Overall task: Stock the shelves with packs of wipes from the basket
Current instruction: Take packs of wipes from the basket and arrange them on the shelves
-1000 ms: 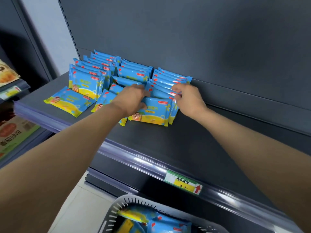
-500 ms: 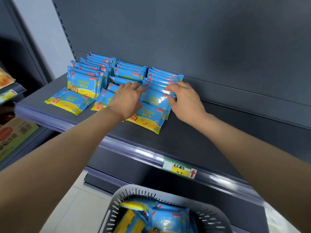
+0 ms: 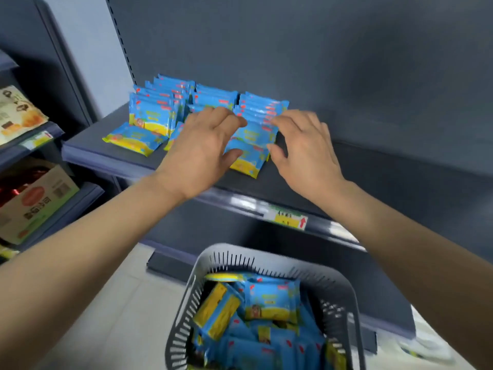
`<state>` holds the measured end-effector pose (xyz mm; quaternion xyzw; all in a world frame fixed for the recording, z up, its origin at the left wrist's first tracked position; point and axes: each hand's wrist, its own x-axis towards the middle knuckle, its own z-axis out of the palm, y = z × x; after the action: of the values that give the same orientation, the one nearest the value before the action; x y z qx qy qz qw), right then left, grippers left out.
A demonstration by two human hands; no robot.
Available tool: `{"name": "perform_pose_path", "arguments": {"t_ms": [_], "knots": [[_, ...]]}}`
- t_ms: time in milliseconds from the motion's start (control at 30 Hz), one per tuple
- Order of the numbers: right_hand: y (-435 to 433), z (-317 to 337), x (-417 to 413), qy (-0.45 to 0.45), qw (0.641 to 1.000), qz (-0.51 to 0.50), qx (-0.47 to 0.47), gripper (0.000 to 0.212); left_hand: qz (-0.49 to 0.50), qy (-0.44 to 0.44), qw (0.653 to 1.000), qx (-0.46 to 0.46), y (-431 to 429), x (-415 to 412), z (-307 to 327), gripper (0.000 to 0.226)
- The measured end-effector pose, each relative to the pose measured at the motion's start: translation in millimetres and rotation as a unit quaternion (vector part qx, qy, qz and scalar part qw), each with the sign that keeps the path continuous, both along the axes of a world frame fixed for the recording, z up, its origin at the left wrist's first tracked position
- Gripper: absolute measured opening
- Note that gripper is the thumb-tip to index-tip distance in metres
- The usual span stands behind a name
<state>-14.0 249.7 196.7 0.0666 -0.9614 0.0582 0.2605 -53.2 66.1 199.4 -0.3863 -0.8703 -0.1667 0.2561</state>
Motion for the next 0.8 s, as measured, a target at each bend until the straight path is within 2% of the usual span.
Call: {"name": "perform_pose_path", "arguments": {"t_ms": [167,400,600,800], "knots": [[-16,-40,51,-0.054,0.998,0.014,0.009,0.041,-0.037,-0.057,0.997,-0.044,-2,46,-33,0.043],[-16,-126,102,-0.155,0.988,0.009,0.015,0.038,-0.054,-0.153,0.982,-0.092,-11,99,-120,0.04],[-3,-197,123,-0.297,0.954,-0.014,0.039,0.04,-0.042,-0.262,0.944,-0.194,-22,111,-204,0.042],[18,-244,124,-0.388,0.918,-0.043,0.068,0.035,-0.016,-0.331,0.917,-0.223,-19,118,-250,0.044]]}}
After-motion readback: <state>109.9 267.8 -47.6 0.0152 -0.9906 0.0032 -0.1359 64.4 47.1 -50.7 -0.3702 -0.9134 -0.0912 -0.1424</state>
